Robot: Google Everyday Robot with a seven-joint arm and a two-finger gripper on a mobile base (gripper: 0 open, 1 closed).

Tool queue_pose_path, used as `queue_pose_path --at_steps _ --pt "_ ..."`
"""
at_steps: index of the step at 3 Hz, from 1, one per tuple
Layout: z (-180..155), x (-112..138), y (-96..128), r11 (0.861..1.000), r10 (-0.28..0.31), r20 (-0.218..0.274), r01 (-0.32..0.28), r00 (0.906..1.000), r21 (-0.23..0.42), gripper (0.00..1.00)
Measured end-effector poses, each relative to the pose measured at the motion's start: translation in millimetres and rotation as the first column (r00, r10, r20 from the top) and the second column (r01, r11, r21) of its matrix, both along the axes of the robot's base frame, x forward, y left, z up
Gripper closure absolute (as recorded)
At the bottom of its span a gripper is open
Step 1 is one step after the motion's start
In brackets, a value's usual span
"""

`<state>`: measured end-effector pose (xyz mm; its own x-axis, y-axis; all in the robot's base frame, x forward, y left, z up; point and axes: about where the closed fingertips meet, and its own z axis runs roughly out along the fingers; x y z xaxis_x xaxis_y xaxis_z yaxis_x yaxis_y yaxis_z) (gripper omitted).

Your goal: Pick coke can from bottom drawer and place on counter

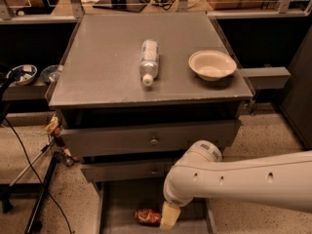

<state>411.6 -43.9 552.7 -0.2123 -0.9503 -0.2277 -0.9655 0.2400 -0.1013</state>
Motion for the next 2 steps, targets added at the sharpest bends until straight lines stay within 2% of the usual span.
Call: queue_pose_path --at_steps 1,2 --pt "-31.1 -3.8 1.2 1.0 0.01 -0.021 -0.01 0.9997 0.007 0.0" --pt "-96.1 -3.5 22.5 0.998 0.051 -0.11 -0.048 0.9926 0.032 0.0"
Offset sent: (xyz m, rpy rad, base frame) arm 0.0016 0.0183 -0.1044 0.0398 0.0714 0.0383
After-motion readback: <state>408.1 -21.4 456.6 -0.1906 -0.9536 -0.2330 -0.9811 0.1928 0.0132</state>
